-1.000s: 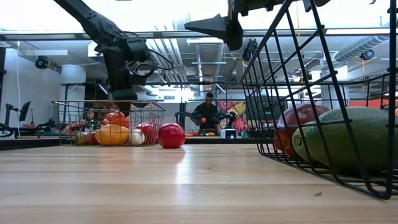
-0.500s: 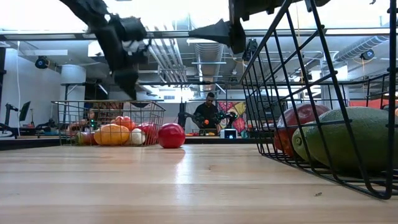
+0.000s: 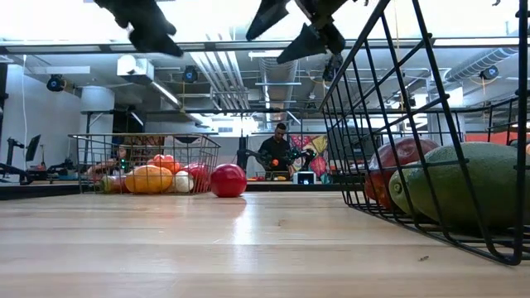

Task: Sort produce into baskets
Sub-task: Put the red tomato into the black wire basket

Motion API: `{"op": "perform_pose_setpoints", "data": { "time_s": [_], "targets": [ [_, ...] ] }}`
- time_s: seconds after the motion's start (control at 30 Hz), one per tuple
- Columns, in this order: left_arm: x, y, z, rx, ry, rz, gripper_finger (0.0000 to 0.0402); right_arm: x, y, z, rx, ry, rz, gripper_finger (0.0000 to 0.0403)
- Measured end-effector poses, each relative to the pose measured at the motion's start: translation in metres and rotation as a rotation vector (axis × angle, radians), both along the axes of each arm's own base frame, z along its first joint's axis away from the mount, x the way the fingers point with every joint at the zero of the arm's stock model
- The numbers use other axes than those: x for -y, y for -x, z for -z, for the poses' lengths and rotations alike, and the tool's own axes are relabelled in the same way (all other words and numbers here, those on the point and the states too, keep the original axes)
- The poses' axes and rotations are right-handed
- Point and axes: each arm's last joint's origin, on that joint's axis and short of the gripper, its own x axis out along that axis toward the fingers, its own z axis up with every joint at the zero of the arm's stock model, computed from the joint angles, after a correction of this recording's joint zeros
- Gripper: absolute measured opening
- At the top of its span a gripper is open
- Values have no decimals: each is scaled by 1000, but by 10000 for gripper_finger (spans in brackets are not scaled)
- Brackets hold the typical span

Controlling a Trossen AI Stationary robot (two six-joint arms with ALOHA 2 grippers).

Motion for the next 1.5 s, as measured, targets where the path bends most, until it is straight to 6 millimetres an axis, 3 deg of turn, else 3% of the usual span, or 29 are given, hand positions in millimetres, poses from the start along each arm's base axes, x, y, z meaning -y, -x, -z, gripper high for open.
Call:
{"op": "perform_pose_setpoints", "data": {
  "time_s": [0.2,0.4,0.83,1.07,1.5],
  "targets": [
    [50,19,-9,87,-127,-97,306,24,-24,0,-101,-1,21,368],
    [76,32,-12,159,-241,-134,306,59,-56,7,-145,-148,-29,368],
    [78,37,-13,169,-293,-158,306,124,-97,27,-329,-264,95,368],
    [78,37,-11,166,-295,-157,306,127,-116,53,-404,-264,92,368],
    [78,35,-8,169,-314,-172,306,133,-128,86,-437,-229,137,368]
  ]
}}
